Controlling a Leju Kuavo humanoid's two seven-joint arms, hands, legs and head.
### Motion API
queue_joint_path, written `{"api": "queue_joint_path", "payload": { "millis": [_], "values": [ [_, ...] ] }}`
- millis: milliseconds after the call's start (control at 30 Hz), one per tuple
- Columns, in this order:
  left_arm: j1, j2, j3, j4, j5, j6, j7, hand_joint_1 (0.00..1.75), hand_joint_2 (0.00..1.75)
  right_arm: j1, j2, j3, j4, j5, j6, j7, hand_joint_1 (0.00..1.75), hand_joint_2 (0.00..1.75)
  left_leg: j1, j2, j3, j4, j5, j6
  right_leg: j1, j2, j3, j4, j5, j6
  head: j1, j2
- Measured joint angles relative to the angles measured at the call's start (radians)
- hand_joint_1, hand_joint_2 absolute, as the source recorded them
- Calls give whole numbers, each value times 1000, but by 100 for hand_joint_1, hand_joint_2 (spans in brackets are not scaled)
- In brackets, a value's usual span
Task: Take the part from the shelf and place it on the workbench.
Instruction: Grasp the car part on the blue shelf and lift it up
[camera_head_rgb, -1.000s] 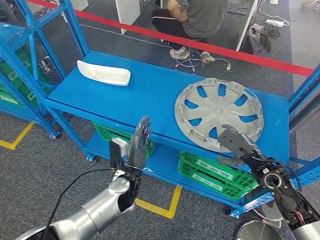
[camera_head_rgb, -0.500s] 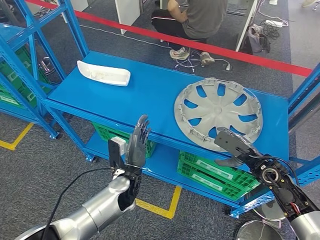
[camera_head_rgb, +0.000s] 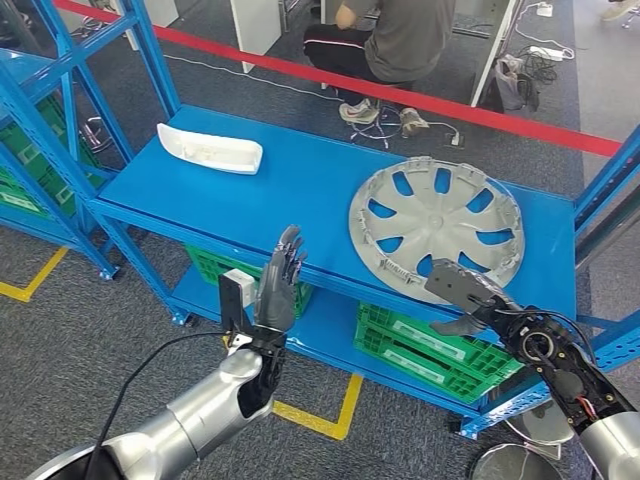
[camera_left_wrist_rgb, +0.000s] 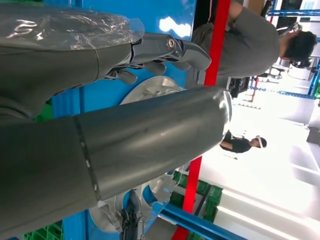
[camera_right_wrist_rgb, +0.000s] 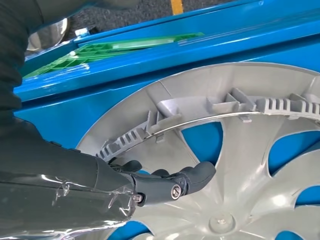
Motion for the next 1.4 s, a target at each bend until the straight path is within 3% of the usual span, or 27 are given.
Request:
{"api": "queue_joint_path", "payload": {
  "millis": [1067, 1200, 1400],
  "values": [
    [-24, 3, -4, 1, 31, 20, -12, 0, 0, -28, 14, 30, 43, 23, -1, 3, 1, 175, 0, 0, 4, 0, 0, 0, 0, 0, 4, 0, 0, 0, 0, 0],
    [-30, 3, -4, 2, 35, 20, -14, 0, 0, -34, 22, 37, 60, 40, -11, 2, 175, 175, 0, 0, 5, 0, 0, 0, 0, 0, 5, 0, 0, 0, 0, 0],
    [-31, 7, -4, 3, 39, 29, -16, 0, 0, -45, 29, 45, 83, 74, -45, 10, 175, 175, 0, -1, 6, 0, 0, 0, 0, -1, -1, 0, -1, -1, 0, 0]
  ]
}}
